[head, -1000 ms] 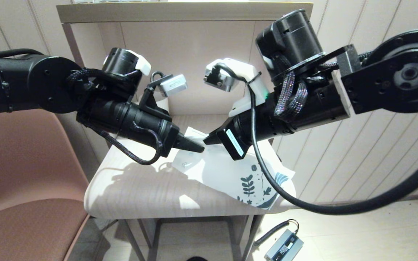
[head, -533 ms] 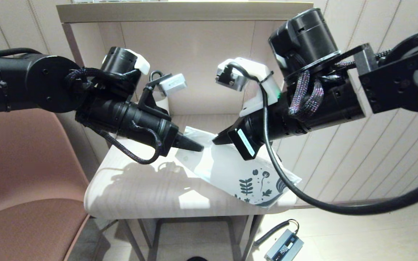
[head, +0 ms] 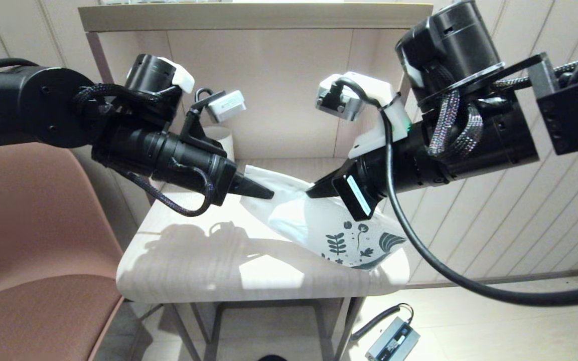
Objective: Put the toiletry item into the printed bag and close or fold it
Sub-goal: Close the strorage bag and place it on the desk
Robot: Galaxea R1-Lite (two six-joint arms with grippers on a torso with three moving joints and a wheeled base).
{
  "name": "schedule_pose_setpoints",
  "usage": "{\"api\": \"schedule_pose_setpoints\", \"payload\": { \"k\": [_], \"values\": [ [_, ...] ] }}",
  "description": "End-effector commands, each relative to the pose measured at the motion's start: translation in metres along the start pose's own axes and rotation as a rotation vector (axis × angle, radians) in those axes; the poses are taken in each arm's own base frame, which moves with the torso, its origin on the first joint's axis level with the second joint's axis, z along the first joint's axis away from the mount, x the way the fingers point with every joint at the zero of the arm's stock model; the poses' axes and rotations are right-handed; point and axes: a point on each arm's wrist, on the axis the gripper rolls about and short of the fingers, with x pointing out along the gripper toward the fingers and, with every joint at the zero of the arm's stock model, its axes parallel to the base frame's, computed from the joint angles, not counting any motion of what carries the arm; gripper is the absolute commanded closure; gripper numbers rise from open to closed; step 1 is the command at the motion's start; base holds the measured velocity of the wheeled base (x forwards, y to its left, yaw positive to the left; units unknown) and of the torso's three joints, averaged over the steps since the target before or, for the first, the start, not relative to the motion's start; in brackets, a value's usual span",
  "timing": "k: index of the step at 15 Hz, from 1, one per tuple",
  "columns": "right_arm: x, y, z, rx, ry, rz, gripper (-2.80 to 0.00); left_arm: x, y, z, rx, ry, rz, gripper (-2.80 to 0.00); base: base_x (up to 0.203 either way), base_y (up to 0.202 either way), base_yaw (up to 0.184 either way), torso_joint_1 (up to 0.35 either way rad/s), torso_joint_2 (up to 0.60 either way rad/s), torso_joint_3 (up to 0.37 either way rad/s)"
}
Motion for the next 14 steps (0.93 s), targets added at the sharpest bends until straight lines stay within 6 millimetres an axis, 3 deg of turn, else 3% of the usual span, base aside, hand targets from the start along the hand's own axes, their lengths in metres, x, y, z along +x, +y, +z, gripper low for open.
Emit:
{"api": "schedule_pose_setpoints", "payload": {
  "k": [1,14],
  "values": [
    [-0.009,0.0,-0.003,0.004,0.002,-0.005,0.0,-0.005,0.003,0.001,-0.003,-0.012,0.004,0.0,0.0,0.0,0.0,0.0,0.0,0.0],
    [-0.046,-0.019,-0.035,0.077,0.034,-0.058,0.0,-0.013,0.015,0.004,-0.013,-0.035,0.035,0.0,0.0,0.0,0.0,0.0,0.0,0.0]
  ]
}}
